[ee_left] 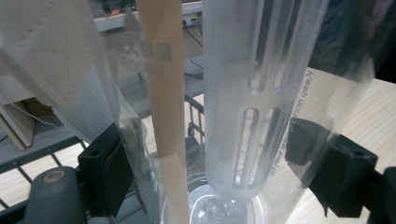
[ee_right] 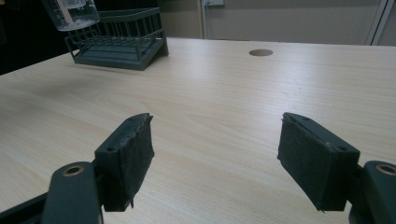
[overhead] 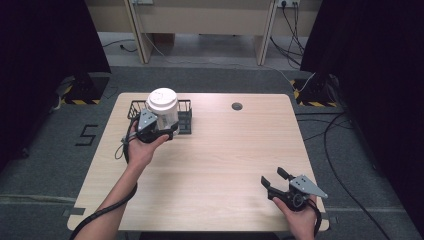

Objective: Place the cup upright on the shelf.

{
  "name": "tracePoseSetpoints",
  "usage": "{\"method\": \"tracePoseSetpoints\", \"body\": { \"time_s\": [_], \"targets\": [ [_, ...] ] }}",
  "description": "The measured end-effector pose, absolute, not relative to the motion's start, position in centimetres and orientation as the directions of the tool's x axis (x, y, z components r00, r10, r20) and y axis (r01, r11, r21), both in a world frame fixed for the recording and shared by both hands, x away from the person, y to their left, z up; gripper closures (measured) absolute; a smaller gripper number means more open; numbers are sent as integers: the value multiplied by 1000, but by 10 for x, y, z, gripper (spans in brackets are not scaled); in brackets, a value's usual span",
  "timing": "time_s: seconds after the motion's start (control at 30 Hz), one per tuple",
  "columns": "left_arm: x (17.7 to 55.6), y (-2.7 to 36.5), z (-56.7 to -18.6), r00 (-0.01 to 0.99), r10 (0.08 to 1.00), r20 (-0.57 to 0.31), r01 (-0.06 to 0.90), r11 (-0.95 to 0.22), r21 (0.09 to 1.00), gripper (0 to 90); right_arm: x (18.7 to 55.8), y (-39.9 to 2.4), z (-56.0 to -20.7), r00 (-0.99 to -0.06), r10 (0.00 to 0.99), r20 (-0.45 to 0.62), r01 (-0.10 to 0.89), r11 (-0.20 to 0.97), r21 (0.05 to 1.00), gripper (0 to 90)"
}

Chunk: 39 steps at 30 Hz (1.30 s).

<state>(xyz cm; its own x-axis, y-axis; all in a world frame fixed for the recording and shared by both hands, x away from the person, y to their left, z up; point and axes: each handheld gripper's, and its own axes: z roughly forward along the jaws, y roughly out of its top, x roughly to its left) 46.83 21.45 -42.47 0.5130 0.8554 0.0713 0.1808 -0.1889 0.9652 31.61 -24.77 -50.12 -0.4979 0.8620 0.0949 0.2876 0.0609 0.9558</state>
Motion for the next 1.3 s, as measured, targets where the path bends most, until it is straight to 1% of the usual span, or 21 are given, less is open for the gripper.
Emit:
{"method": "tracePoseSetpoints", "body": {
  "time_s": [0.27, 0.5, 0.7, 1.3],
  "targets": [
    [481, 222, -416, 486, 871, 72, 178, -179, 968, 182, 316, -248, -501, -496, 863, 95, 287, 59, 956, 267],
    [491, 225, -417, 457, 888, 55, 193, -159, 968, 182, 317, -250, -502, -492, 865, 99, 288, 54, 956, 268],
    [498, 224, -416, 445, 893, 61, 194, -163, 968, 182, 318, -251, -503, -484, 870, 93, 287, 58, 956, 264],
    [522, 231, -396, 399, 913, 79, 192, -168, 967, 182, 318, -249, -506, -486, 869, 94, 292, 60, 955, 264]
  ]
}}
